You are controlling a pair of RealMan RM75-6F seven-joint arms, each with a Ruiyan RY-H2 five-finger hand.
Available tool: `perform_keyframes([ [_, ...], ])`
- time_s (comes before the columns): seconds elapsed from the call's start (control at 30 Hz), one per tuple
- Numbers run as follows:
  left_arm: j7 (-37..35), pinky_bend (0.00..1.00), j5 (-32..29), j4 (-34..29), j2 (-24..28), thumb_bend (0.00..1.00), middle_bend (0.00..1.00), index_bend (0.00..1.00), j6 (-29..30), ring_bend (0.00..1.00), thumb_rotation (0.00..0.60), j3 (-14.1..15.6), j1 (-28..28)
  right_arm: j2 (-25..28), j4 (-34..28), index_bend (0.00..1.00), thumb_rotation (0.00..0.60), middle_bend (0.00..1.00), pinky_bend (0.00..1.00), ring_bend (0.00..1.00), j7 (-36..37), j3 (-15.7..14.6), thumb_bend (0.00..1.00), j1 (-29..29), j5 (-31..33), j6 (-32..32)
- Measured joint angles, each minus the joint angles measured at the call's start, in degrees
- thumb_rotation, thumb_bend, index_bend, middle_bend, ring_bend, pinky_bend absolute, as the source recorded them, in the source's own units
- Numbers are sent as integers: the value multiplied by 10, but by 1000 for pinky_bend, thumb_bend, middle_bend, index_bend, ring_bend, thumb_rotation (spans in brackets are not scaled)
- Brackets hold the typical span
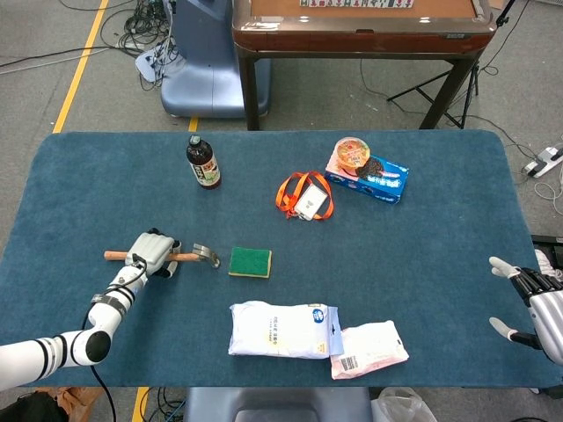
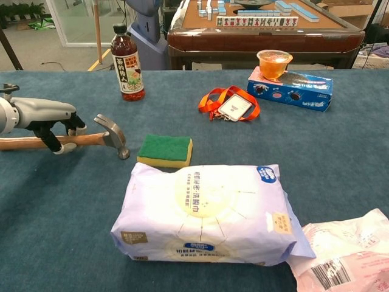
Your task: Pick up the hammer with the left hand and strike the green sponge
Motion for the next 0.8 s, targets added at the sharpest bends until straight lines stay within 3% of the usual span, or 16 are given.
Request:
perform_keyframes([
  [0.37, -26, 101, 38, 15, -9, 513, 611, 601, 10, 388, 600, -5, 10, 2, -3, 169, 600, 300, 380, 262, -2, 1, 127, -1, 0, 0],
  [0.8, -112, 145, 154, 26, -7, 535, 713, 692, 30, 472, 600, -21, 37, 3, -8, 169, 600, 300, 380, 262, -5, 2, 127, -1, 0, 2],
])
